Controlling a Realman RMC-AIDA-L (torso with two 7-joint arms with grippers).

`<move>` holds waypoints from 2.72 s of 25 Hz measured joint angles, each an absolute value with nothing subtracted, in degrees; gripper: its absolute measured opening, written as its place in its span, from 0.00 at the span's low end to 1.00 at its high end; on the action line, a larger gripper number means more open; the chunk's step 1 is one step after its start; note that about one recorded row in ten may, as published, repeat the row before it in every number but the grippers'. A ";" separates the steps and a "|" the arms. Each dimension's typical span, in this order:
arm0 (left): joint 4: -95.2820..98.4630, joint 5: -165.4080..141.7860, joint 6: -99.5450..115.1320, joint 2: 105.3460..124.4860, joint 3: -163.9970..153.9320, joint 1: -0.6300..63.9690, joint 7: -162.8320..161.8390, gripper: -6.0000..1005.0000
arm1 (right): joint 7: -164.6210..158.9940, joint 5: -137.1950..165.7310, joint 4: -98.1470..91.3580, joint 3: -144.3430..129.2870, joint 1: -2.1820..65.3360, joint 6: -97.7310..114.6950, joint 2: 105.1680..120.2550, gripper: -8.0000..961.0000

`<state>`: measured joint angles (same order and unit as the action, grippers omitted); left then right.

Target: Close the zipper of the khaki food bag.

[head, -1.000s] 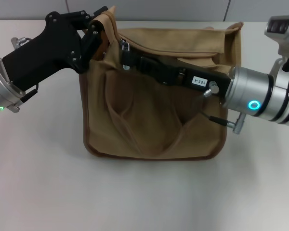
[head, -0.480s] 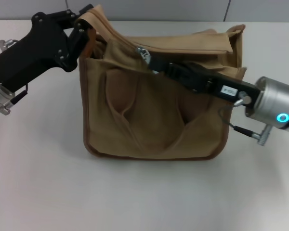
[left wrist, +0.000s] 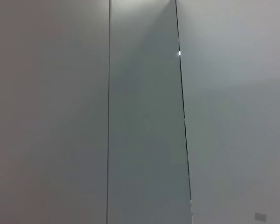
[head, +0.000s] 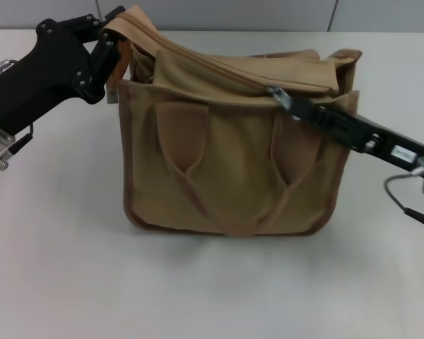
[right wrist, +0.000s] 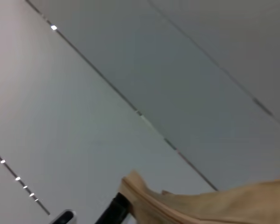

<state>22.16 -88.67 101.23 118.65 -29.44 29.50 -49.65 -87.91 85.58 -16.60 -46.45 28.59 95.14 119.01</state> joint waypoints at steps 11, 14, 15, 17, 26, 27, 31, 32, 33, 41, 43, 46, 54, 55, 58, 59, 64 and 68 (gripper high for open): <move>22.15 -88.55 100.54 118.65 -29.45 29.44 -49.66 0.03 | -88.53 85.26 -19.48 -42.10 23.14 95.04 117.46 0.01; 22.15 -88.55 100.49 118.65 -29.63 29.39 -49.78 0.03 | -88.22 85.26 -19.71 -40.03 22.69 94.85 117.40 0.01; 22.15 -88.56 100.48 118.65 -29.70 29.31 -49.80 0.03 | -88.03 85.25 -19.73 -39.61 22.56 94.87 117.40 0.01; 22.15 -88.57 100.47 118.65 -29.71 29.06 -49.77 0.04 | -87.34 85.19 -19.75 -39.22 22.27 95.13 117.45 0.02; 21.96 -88.62 101.15 118.75 -29.44 28.09 -49.60 0.09 | -80.55 85.15 -19.49 -38.99 22.23 97.33 118.65 0.03; 21.97 -88.55 101.51 118.75 -29.42 27.95 -49.59 0.10 | -79.98 85.15 -19.49 -39.06 22.37 97.37 118.87 0.04; 22.11 -87.57 102.97 118.74 -29.41 27.46 -49.76 0.12 | -78.04 85.15 -19.33 -39.08 22.71 97.59 119.12 0.04; 22.17 -86.86 103.10 118.71 -29.39 27.29 -49.97 0.12 | -77.74 85.15 -19.31 -39.03 22.75 97.64 119.16 0.05; 22.32 -85.82 103.29 118.66 -29.38 27.05 -50.27 0.13 | -77.50 85.15 -19.25 -39.01 22.88 97.67 119.21 0.05; 29.24 -76.88 104.13 118.20 -29.36 23.75 -57.65 0.27 | -75.74 85.20 -18.16 -39.43 24.01 97.90 119.27 0.25; 29.24 -76.88 104.13 118.20 -29.36 23.75 -57.65 0.39 | -74.46 85.31 -17.87 -39.45 24.20 98.22 119.34 0.25; 31.94 -79.77 103.36 118.02 -29.75 22.08 -57.45 0.56 | -72.89 85.46 -17.35 -39.46 24.37 98.81 119.43 0.33; 32.89 -80.15 102.97 116.68 -23.39 15.00 -55.93 0.65 | -68.78 85.54 -16.26 -39.53 24.73 101.57 119.46 0.48; 33.11 -81.31 104.36 116.46 -23.74 11.65 -55.77 0.65 | -67.08 85.62 -16.26 -39.61 24.75 103.78 119.46 0.49; 33.19 -83.75 105.42 116.29 -24.58 9.91 -55.74 0.66 | -66.48 85.76 -16.31 -39.67 24.79 105.14 119.45 0.53; 33.23 -85.62 106.26 116.16 -25.04 9.20 -55.72 0.67 | -66.19 85.82 -16.38 -39.75 24.82 105.36 119.44 0.55; 33.28 -96.58 113.41 116.04 -30.55 7.95 -54.34 0.69 | -61.48 85.99 -16.98 -43.15 24.87 108.31 119.29 0.64; 33.13 -101.38 112.88 116.92 -36.78 9.27 -54.36 0.72 | -55.97 88.74 -19.99 -48.52 24.55 109.24 119.19 0.66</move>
